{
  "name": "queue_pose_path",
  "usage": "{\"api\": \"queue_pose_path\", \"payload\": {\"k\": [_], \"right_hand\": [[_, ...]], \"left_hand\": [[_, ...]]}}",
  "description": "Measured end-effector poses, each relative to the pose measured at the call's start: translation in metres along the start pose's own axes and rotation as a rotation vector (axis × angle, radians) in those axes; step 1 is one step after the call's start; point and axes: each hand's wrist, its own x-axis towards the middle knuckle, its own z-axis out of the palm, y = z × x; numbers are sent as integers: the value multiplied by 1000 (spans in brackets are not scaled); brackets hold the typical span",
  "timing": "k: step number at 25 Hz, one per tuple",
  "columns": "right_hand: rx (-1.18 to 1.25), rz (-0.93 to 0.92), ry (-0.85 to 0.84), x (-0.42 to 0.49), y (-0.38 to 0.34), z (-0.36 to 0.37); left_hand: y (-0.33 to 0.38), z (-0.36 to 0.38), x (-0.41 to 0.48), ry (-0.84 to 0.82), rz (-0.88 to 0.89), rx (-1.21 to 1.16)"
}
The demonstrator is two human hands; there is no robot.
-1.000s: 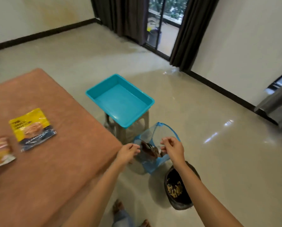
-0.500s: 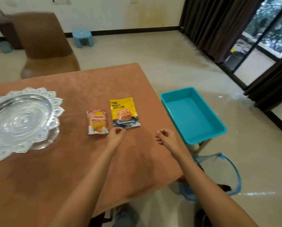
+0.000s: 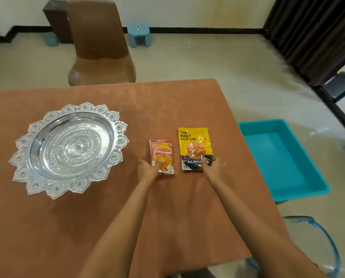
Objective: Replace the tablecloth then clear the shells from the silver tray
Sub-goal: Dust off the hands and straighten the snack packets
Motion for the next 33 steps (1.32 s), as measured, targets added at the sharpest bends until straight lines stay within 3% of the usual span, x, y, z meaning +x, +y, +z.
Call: {"api": "queue_pose_path", "payload": {"k": [3, 7, 12, 15, 18, 21, 24, 28, 33], "right_hand": [[-171, 65, 23, 15, -5, 9], [-179, 61, -14, 30, -8, 17], [388, 104, -155, 47, -16, 8], [683, 85, -115, 46, -37, 7], [788, -74, -48, 37, -73, 10], [903, -194, -42, -2, -132, -4], [1050, -284, -232, -40, -185, -5], [818, -341, -594, -94, -236, 28], [516, -395, -635, -123, -263, 78]], "left_hand": [[-5, 8, 19, -9, -29, -16], [-6, 11, 34, -81, 17, -39], [28, -5, 20, -58, 203, -27], [59, -35, 3, -10, 342, -126], [76, -88, -9, 67, 403, -270], [65, -158, -9, 265, 423, -413], [19, -229, 3, 390, 346, -373], [-34, -281, 20, 346, 188, -211], [-55, -287, 27, 416, 188, -161]]}}
